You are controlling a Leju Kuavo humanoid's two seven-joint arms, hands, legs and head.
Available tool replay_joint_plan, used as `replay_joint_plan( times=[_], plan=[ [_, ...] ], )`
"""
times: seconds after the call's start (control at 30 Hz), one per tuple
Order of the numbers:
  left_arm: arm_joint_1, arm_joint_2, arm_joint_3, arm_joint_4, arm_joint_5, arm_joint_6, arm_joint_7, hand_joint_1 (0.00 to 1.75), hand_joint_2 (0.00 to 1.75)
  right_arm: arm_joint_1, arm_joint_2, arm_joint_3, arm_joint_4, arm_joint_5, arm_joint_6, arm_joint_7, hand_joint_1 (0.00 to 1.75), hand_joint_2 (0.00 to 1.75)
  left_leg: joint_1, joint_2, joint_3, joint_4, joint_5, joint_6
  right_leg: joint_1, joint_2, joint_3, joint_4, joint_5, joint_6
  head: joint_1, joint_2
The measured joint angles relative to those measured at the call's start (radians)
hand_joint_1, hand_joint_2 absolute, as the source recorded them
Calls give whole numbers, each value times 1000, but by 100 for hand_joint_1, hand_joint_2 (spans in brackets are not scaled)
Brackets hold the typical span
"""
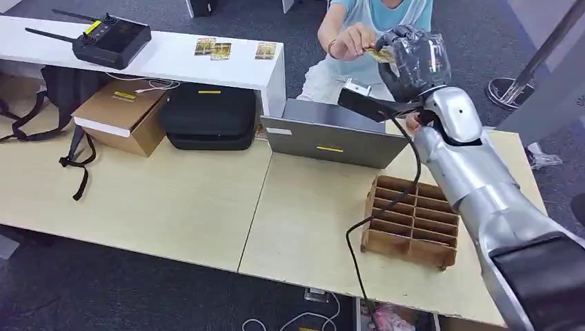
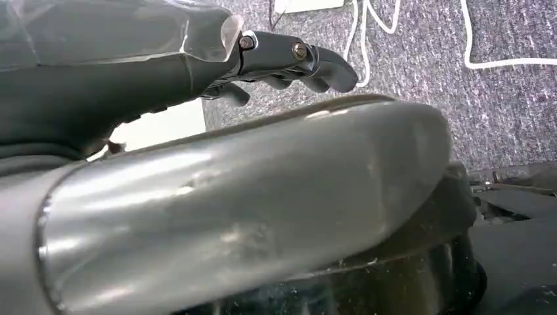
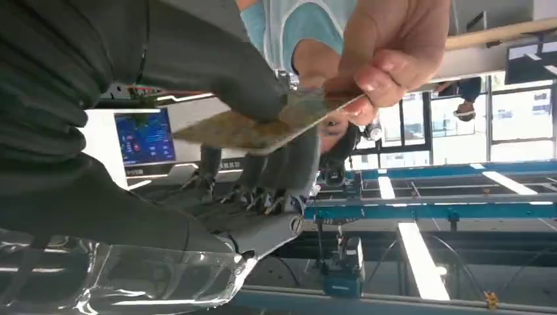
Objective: Pass the card to the sensor for recognition and then transmit it.
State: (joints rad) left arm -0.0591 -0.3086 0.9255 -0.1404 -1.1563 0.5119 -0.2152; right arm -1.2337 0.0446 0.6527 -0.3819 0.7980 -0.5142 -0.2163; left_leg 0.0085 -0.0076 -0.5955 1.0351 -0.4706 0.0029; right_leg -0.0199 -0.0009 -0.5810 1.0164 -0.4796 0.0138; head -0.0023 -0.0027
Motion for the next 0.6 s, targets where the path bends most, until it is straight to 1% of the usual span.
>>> replay_joint_plan(
  times=[0.53,0.6],
  plan=[
    [0,0,1,0,-9,0,-2,0,0,-1,-14,-26,2,-26,-9,-22,175,175,0,0,0,0,0,0,0,0,0,0,0,0,0,0],
    [0,0,1,0,-9,0,-2,0,0,-1,-14,-29,2,-45,-3,-26,175,175,0,0,0,0,0,0,0,0,0,0,0,0,0,0]
  ],
)
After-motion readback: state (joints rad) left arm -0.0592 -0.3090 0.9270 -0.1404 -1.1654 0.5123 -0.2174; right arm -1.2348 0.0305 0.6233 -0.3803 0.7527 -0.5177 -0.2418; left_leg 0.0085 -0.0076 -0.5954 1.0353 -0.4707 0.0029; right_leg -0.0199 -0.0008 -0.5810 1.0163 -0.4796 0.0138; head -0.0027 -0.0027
